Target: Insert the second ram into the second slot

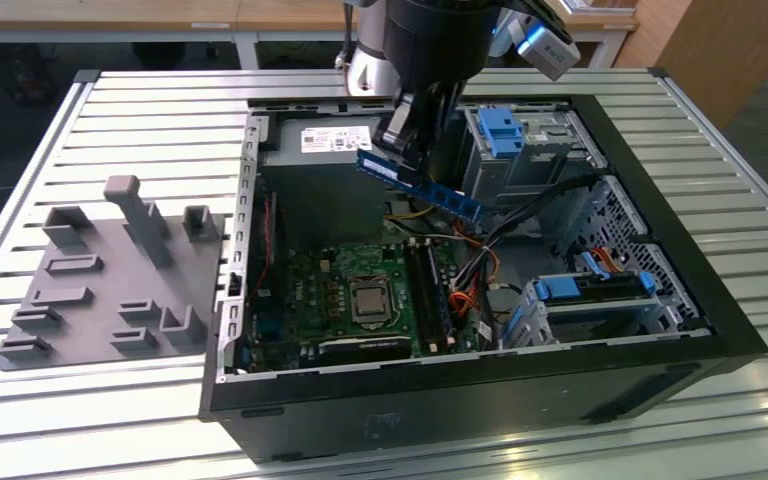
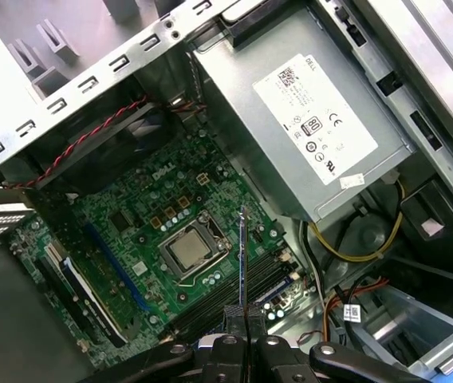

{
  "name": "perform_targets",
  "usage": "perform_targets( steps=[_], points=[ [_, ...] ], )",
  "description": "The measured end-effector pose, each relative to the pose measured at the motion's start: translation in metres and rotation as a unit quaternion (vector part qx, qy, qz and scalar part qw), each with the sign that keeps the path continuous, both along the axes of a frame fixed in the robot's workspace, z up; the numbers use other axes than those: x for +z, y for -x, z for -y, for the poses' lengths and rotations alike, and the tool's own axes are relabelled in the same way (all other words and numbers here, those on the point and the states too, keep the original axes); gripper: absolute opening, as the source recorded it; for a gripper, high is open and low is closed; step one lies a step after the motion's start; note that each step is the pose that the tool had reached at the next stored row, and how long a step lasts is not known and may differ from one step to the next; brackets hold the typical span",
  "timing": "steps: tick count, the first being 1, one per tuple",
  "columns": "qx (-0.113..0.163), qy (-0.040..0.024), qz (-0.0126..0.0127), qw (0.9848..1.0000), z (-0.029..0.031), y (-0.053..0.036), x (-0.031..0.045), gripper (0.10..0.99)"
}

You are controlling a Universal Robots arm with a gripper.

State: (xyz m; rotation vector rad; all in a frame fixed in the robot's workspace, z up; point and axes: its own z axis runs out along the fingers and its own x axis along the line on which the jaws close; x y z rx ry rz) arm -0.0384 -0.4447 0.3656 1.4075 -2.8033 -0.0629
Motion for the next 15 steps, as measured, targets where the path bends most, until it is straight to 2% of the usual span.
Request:
perform_targets(
  steps=[15],
  points=[
    [-0.014, -0.0007, 0.0, 0.9999, 0.0, 0.0, -0.0001, 0.122]
  ],
)
